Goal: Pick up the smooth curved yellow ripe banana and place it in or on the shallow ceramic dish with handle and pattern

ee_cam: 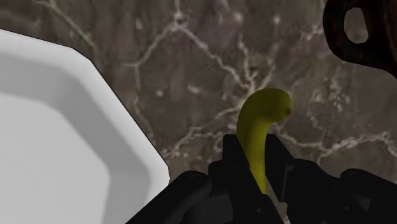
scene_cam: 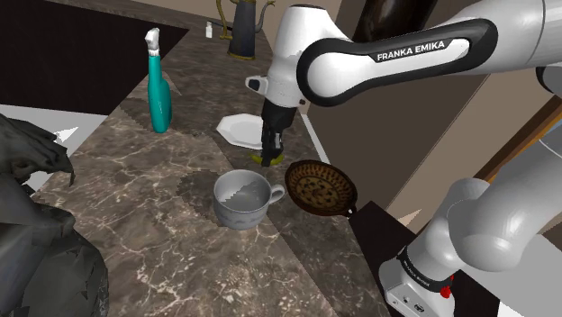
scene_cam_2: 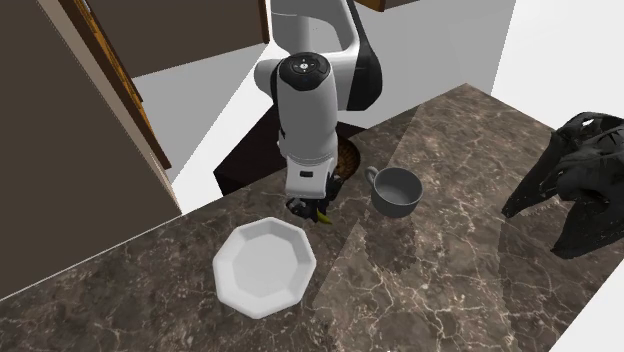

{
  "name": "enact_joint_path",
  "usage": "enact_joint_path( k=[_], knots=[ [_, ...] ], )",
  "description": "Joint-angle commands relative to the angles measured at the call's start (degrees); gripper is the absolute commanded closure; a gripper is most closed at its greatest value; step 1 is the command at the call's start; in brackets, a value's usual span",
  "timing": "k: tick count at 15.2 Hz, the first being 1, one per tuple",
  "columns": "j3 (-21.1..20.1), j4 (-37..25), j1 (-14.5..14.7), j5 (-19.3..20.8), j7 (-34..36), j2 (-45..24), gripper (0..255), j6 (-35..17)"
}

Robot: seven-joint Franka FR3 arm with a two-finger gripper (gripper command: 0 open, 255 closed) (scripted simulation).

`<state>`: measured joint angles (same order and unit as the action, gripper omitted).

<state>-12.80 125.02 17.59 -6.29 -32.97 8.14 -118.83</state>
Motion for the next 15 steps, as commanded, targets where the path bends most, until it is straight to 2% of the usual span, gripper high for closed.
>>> enact_joint_path(
  k=[1, 15],
  knots=[
    [0.04, -0.8, -0.01, -0.02, 0.03, 0.36, 255, 1.16],
    [0.47, -9.66, -0.2, 0.06, 0.49, 2.3, 255, 11.93]
  ],
)
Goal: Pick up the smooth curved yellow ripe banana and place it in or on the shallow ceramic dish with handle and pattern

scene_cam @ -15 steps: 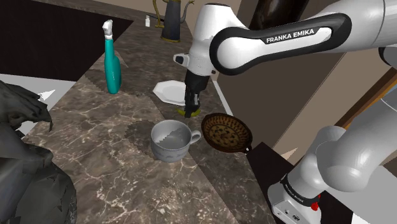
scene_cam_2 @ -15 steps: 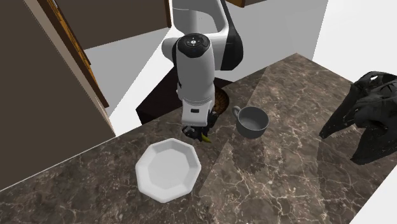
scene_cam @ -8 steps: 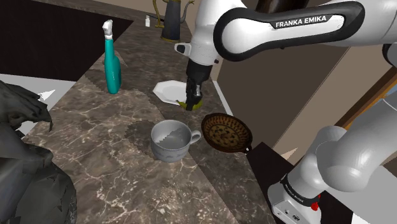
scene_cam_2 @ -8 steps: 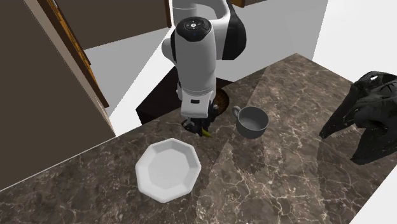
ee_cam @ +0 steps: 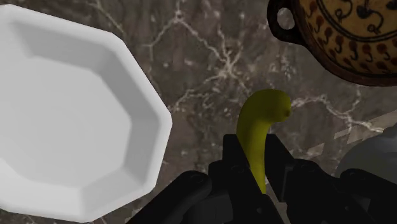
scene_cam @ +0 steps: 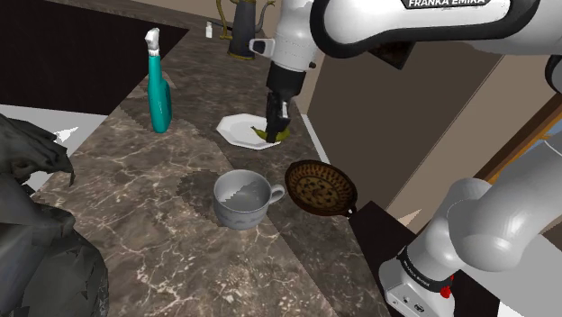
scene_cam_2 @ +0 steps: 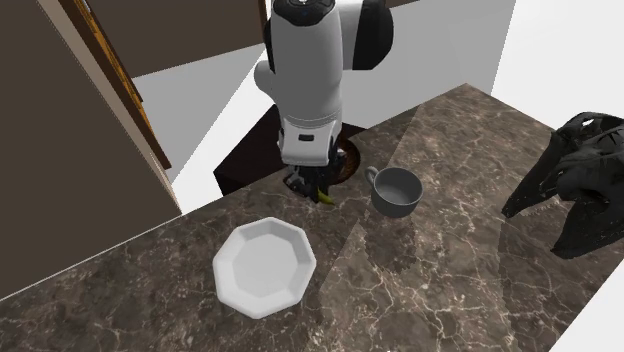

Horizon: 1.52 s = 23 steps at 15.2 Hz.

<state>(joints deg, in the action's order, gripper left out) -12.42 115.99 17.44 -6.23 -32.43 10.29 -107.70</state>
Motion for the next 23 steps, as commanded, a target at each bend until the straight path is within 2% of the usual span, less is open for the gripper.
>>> enact_joint_path(
  k=[1, 7, 13, 20, 23],
  knots=[
    [0.11, -1.36, -0.06, 0.03, -0.02, 0.19, 255, 1.57],
    [0.24, -5.75, -0.14, 0.16, 0.27, 0.2, 255, 5.97],
    [0.54, 7.63, 1.06, -2.55, -0.09, 14.08, 255, 6.29],
    [0.85, 19.99, 3.46, -5.11, 0.61, 30.39, 255, 10.09],
    [0.6, 22.45, 3.58, -5.37, 0.42, 30.63, 255, 7.89]
  ],
)
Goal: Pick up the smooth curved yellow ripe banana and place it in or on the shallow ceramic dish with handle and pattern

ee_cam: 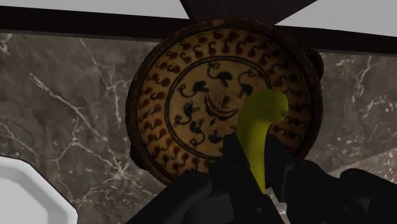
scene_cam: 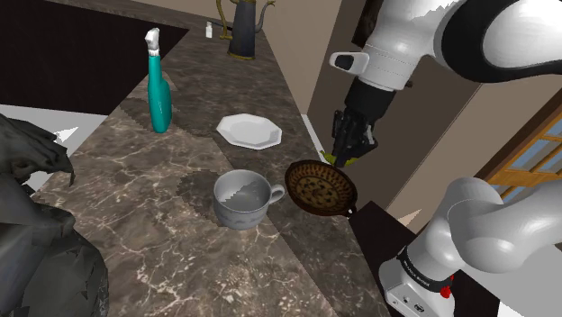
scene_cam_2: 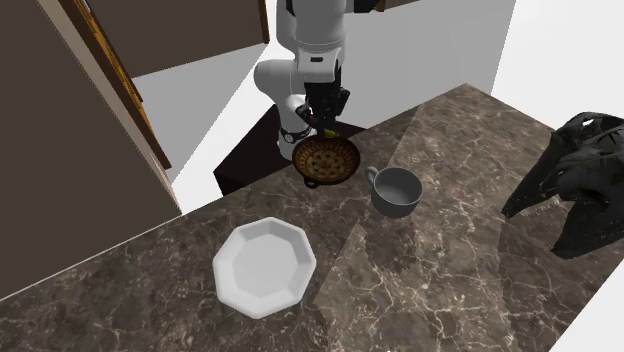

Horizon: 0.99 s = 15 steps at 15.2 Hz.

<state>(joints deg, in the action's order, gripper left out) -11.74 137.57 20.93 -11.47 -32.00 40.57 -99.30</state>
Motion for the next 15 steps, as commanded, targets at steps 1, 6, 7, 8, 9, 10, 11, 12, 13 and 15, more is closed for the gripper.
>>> enact_joint_path(
  k=[1, 6, 7, 8, 9, 10, 11, 12, 13, 15],
  knots=[
    [-0.18, 1.68, 0.13, -0.23, -0.07, 0.42, 255, -1.26],
    [-0.66, 5.56, 0.33, -0.72, -0.38, 0.5, 255, -5.04],
    [-0.76, 6.3, 0.37, -0.82, -0.45, 0.48, 255, -5.81],
    [-0.86, 7.04, 0.41, -0.93, -0.51, 0.44, 255, -6.59],
    [-0.99, 7.94, 0.46, -1.06, -0.59, 0.37, 255, -7.55],
    [-0.99, 7.94, 0.46, -1.06, -0.59, 0.38, 255, -7.55],
    [-0.99, 7.94, 0.46, -1.06, -0.59, 0.37, 255, -7.55],
    [-0.99, 7.94, 0.46, -1.06, -0.59, 0.37, 255, -7.55],
    [-0.99, 7.94, 0.46, -1.06, -0.59, 0.37, 255, -7.55],
    [-0.99, 7.94, 0.46, -1.06, -0.59, 0.37, 255, -7.55]
  ],
)
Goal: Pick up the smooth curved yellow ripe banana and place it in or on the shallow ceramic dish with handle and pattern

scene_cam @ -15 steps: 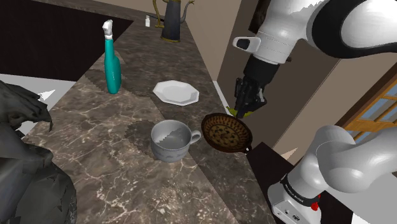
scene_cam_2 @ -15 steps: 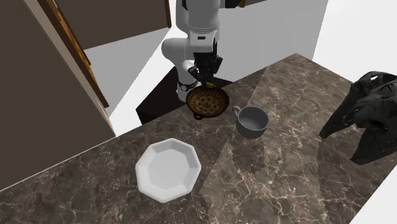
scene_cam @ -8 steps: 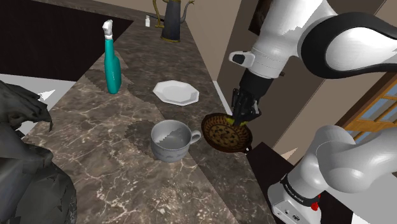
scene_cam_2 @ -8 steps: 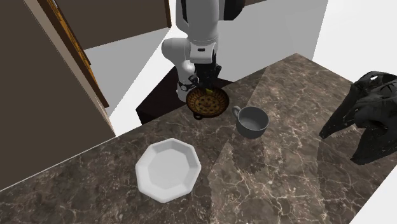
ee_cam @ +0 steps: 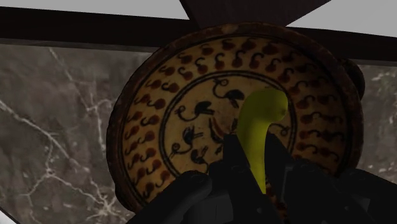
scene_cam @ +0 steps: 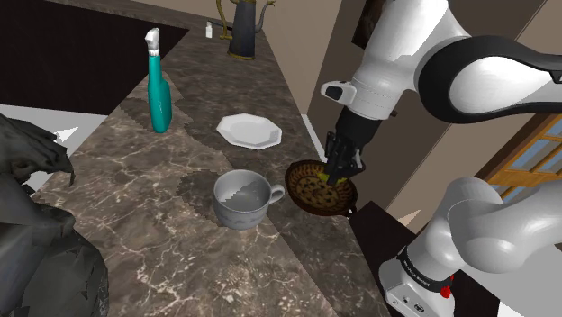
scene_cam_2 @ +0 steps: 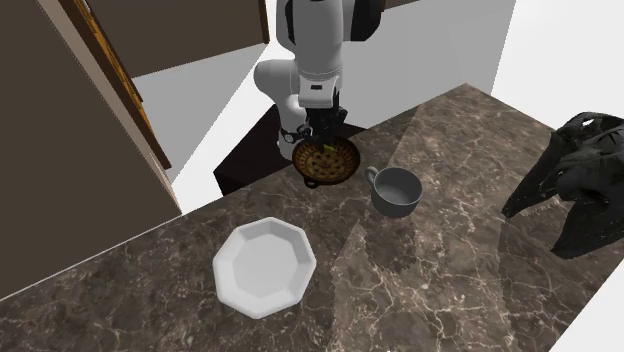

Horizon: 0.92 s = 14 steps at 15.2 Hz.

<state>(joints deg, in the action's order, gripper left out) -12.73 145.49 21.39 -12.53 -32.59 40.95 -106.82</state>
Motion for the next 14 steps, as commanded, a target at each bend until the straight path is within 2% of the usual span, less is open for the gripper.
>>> enact_joint_path(
  k=[1, 2, 3, 8, 12, 14],
  knots=[
    [0.0, 0.01, 0.0, 0.0, 0.0, -0.01, 255, -0.03],
    [0.0, 0.0, 0.0, 0.0, 0.0, -0.01, 255, -0.01],
    [0.0, 0.0, 0.0, 0.0, 0.0, -0.01, 0, -0.01],
    [0.0, 0.0, 0.0, 0.0, 0.0, -0.01, 0, -0.01],
    [1.26, -6.98, -0.48, 1.11, 0.24, 0.28, 0, 7.3],
    [1.26, -6.98, -0.48, 1.11, 0.24, 0.29, 0, 7.3]
  ],
)
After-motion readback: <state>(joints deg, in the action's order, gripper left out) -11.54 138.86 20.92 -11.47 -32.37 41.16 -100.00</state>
